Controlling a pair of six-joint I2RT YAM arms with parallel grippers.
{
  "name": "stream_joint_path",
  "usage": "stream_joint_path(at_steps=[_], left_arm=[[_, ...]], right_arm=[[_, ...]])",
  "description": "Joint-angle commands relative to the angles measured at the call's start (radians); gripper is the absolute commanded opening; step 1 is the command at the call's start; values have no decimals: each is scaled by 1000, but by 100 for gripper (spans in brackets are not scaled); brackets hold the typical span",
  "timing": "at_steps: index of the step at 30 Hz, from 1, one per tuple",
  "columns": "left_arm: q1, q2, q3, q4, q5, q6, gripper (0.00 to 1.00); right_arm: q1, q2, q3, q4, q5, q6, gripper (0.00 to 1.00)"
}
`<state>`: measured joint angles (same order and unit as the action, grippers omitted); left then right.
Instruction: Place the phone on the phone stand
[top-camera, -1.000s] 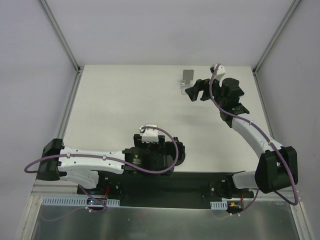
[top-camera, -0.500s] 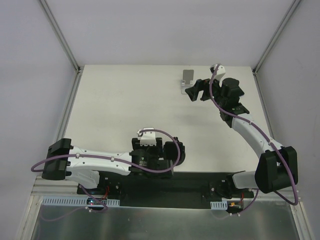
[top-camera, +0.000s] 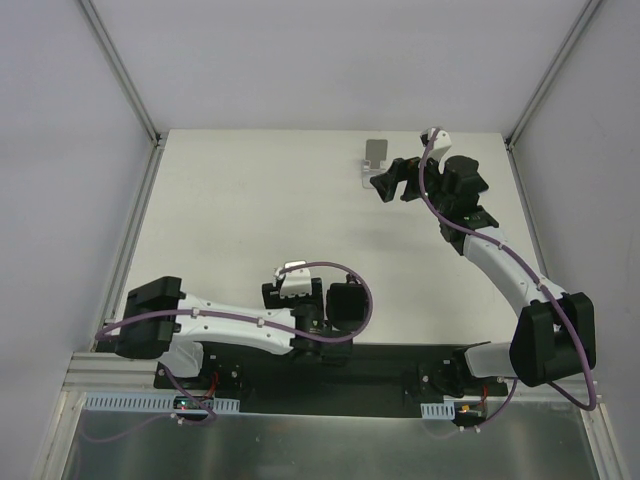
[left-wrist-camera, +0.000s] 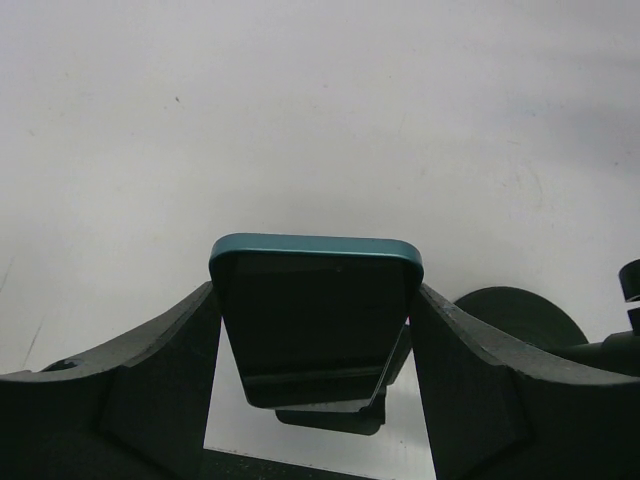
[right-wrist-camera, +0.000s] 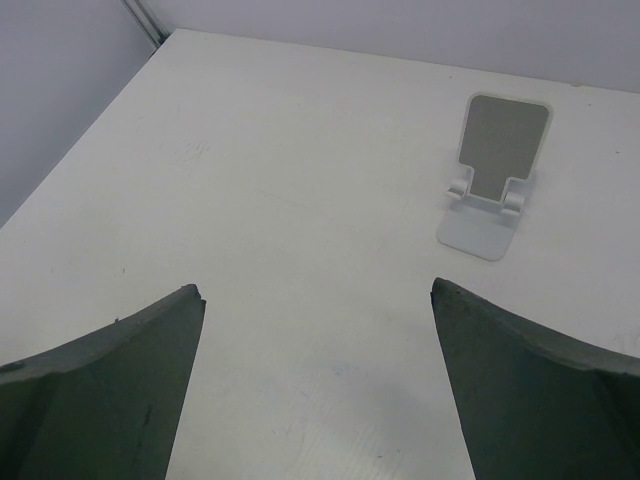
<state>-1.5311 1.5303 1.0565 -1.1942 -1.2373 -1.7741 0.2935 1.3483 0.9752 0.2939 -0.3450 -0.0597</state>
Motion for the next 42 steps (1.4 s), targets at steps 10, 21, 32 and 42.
stream_joint_path(at_steps=[10, 21, 32, 42], left_arm=[[-27, 74, 109, -323, -68, -315, 0], [-54, 106, 66, -323, -132, -301, 0], [-55, 149, 92, -324, -142, -260, 33], [-58, 117, 119, -324, -99, -217, 70]], right_arm=[[6, -11, 0, 57, -2, 11, 99], [6, -11, -1, 59, 0, 9, 99], [7, -3, 0, 59, -2, 9, 99], [6, 3, 2, 57, -3, 8, 99]])
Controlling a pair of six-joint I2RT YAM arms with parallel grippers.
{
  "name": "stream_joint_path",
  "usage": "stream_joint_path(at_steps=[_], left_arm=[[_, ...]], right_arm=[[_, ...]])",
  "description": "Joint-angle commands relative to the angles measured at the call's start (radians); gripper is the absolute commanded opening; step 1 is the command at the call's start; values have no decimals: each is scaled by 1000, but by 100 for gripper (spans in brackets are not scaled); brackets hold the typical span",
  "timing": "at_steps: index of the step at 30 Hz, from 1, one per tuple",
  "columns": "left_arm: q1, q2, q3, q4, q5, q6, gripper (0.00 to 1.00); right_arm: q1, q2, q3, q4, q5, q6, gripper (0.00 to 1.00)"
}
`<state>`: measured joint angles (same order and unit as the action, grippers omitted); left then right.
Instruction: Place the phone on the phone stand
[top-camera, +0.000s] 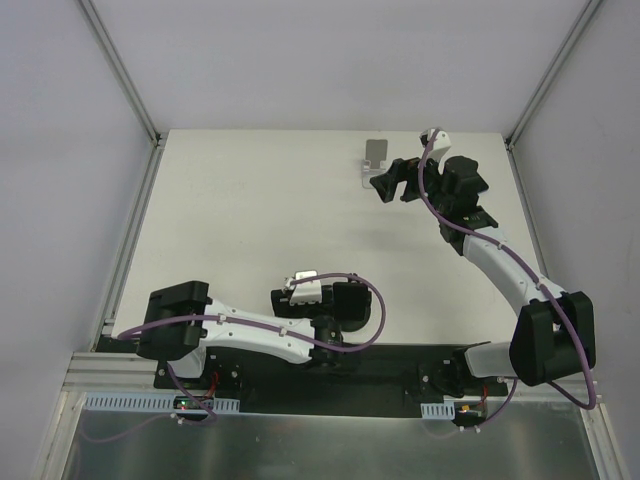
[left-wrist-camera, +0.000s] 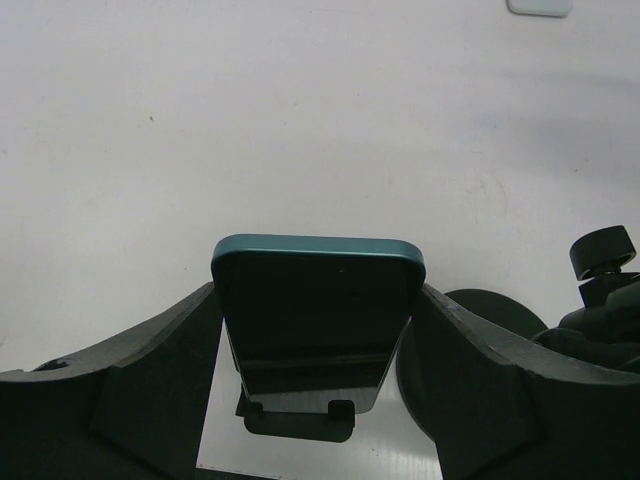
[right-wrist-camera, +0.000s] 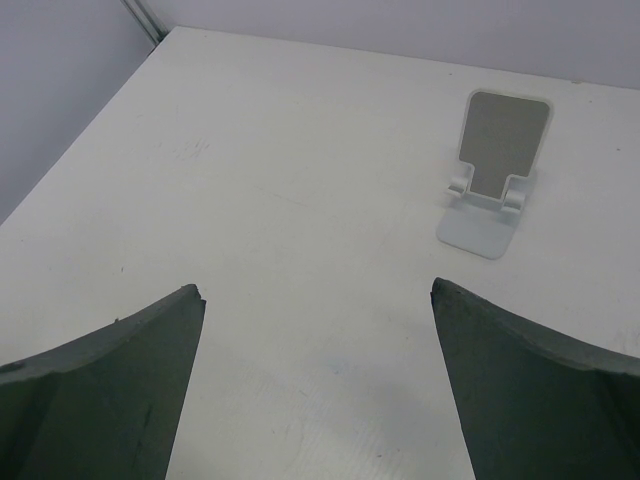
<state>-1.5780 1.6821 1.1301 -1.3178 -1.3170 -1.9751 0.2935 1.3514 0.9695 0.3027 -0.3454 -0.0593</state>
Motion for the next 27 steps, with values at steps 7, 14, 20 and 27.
stream_joint_path(at_steps=[7, 14, 20, 27], left_arm=[[-19, -134, -19, -199, 39, -65, 91], [-34, -209, -7, -198, 56, 4, 99], [-28, -421, -93, 74, 122, 354, 99], [76, -820, -305, 670, 357, 1011, 99]], right_arm=[[6, -11, 3, 47, -6, 6, 99], [6, -6, 6, 47, -10, 6, 99], [7, -5, 8, 49, -17, 7, 99], [6, -1, 9, 53, -26, 16, 99]])
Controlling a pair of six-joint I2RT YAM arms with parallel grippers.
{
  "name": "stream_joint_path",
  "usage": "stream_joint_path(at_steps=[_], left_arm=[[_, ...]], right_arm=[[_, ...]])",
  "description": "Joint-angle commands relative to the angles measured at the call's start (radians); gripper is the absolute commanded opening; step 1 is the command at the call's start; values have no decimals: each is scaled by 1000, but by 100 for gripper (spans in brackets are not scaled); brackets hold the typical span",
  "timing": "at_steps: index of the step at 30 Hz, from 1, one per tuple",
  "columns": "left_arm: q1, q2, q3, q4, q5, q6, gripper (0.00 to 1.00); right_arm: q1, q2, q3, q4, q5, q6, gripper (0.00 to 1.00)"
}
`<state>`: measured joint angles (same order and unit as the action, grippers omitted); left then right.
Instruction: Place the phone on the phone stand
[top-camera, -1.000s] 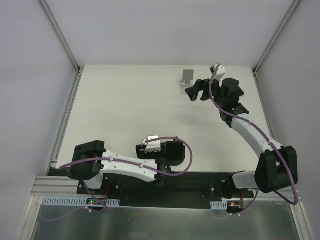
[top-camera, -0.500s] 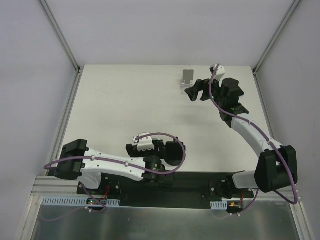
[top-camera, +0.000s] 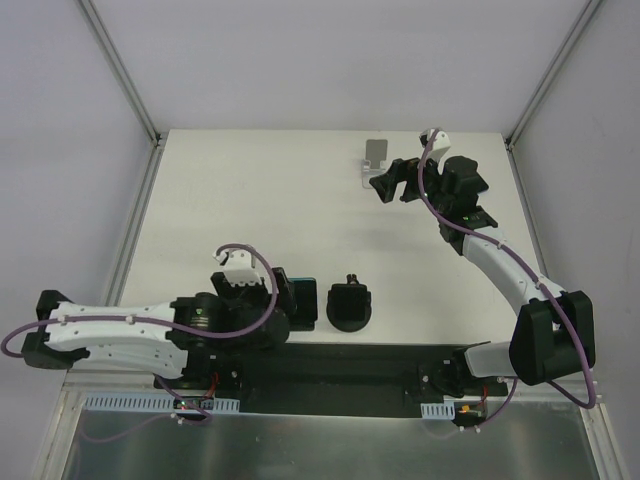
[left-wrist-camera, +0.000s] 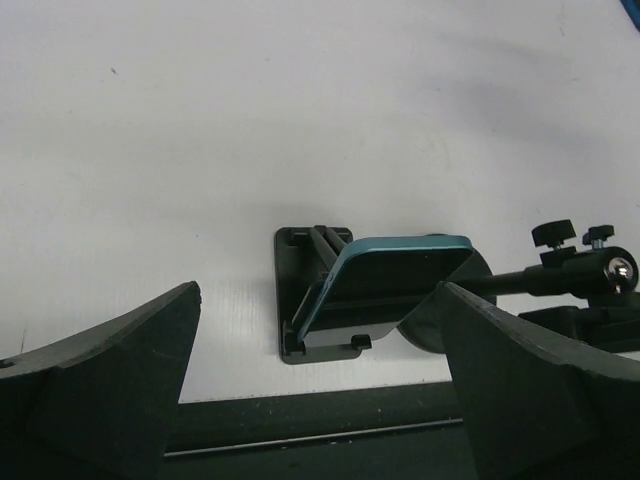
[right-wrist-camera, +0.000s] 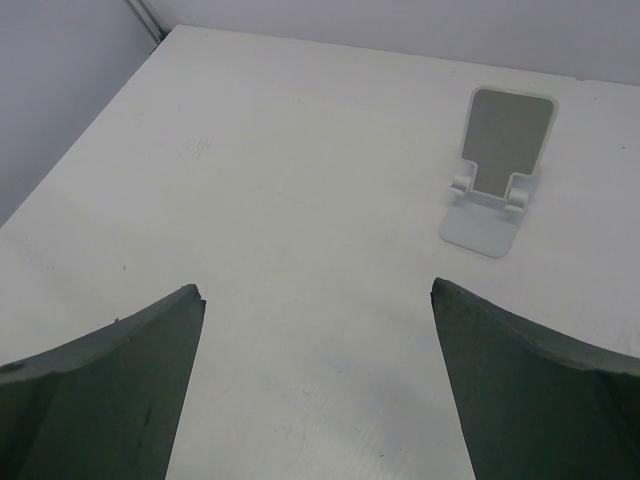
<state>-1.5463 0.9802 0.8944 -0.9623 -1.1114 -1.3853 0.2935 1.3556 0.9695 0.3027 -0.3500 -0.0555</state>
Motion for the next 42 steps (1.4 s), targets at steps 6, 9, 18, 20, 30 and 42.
stream_joint_path(at_steps=[6, 9, 18, 20, 30, 42], left_arm=[[136, -68, -16, 335, 366, 479, 99], [140, -2, 18, 332, 378, 442, 99], [192, 149, 81, 316, 364, 447, 96], [209, 153, 77, 313, 372, 442, 93], [250, 232, 97, 315, 395, 459, 91], [256, 258, 95, 313, 387, 477, 55]], right_arm=[[6, -6, 11, 55, -23, 14, 99], [7, -10, 8, 53, -23, 14, 99], [6, -24, 0, 55, -20, 11, 98], [6, -27, -3, 55, -17, 10, 99], [7, -21, -2, 53, -17, 6, 99], [6, -16, 0, 52, -17, 6, 99]])
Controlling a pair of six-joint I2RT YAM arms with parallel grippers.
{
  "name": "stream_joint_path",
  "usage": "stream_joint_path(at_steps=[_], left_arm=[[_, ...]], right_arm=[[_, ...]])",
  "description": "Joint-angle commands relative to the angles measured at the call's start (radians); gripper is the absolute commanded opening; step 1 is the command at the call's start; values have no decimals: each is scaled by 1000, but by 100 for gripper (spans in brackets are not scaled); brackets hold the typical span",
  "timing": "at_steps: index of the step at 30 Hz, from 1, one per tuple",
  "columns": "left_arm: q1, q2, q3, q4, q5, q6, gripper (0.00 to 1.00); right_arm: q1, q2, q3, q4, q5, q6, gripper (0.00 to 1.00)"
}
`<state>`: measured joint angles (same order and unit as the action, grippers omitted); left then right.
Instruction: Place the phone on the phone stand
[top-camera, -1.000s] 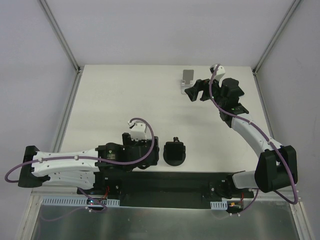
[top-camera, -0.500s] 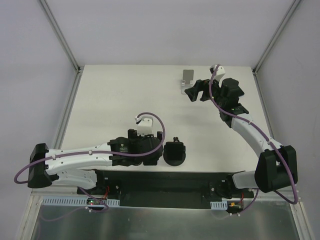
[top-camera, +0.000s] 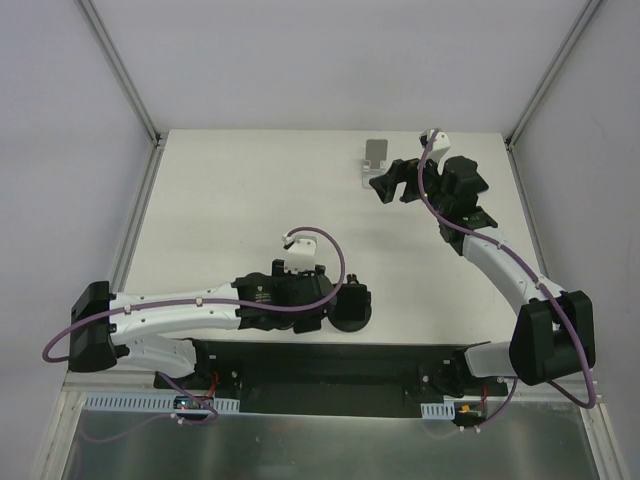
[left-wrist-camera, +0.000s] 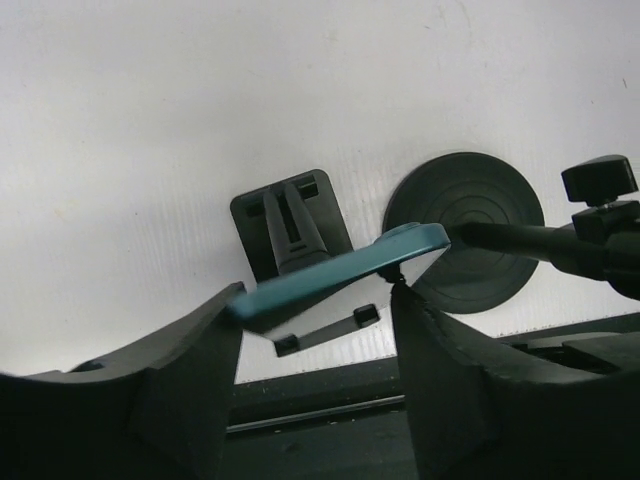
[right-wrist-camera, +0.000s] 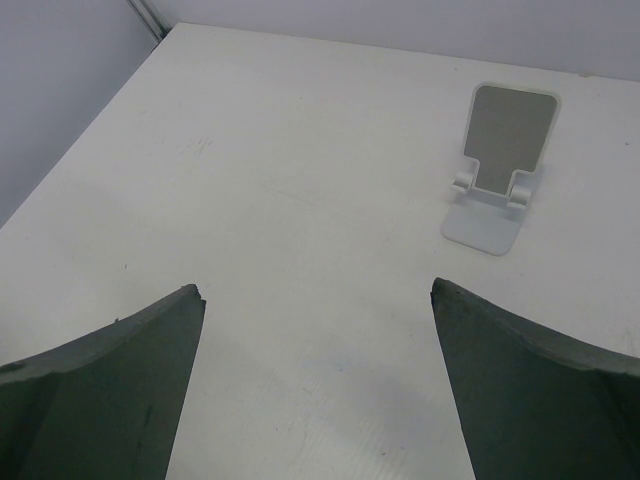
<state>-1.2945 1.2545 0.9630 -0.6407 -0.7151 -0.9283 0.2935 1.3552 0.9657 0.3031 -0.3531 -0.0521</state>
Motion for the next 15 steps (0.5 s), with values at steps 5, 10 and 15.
stream_joint_path(at_steps=[5, 10, 15], left_arm=[[4, -32, 34, -8, -7, 45, 47], [4, -40, 40, -7, -4, 91, 35], [8, -49, 19, -2, 0, 138, 16]], right_arm=[[7, -18, 4, 53, -14, 3, 98], [6, -21, 2, 51, -12, 3, 99], [6, -16, 4, 50, -15, 3, 98]])
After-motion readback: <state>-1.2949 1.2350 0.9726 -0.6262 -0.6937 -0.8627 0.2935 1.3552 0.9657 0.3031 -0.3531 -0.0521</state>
